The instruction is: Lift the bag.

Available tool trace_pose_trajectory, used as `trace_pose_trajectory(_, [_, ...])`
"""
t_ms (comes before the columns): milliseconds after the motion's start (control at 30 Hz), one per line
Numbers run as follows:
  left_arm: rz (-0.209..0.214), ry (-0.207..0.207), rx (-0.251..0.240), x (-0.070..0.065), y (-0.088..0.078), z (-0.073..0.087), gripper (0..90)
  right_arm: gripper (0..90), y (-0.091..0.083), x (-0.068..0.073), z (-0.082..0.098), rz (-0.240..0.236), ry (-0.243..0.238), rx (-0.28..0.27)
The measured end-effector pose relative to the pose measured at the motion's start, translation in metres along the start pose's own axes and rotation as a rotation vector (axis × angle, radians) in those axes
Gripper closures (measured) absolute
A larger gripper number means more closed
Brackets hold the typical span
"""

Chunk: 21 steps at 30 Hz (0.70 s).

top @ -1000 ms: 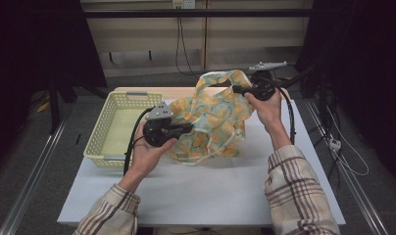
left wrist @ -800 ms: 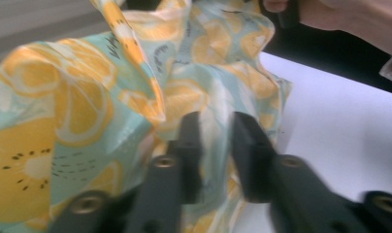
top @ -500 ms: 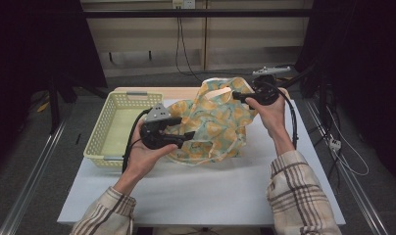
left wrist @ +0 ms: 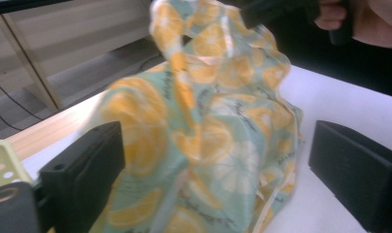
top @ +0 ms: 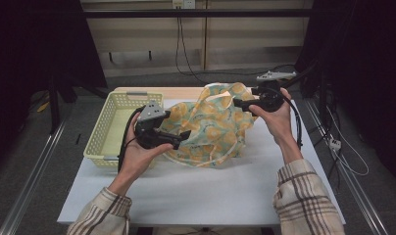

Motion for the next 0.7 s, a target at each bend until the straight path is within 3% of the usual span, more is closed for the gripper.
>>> trace_pose_trajectory(167, [-0.019, -0.008, 0.005, 0.002, -0.006, 0.002, 3.9, 11.2, -0.009, 0.002, 0.007, 0.002, -0.002, 0.0])
trace_pose_trajectory(500, [-0.015, 0.006, 0.011, -0.003, -0.01, 0.008, 3.9, 11.4, -0.033, 0.004, 0.029, 0.029, 0.0, -0.02])
trace_pose_trajectory(600, [0.003, -0.026, 0.007, -0.004, -0.012, 0.014, 4.8, 11.2, -0.039, 0.003, 0.039, 0.037, 0.001, -0.011])
trace_pose_trajectory(700, [-0.034, -0.016, 0.014, -0.004, -0.017, 0.021, 5.3, 11.2, -0.045, 0.003, 0.048, 0.039, 0.007, -0.013])
Point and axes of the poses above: each handheld gripper's, and its own axes: y roughly forward along the jaws, z roughly out of its underside, x roughly to its left, the point moved 3 cm from there along y, roughly forward along the jaws, and after that the axes turned 15 degrees about z, right-handed, at the moved point
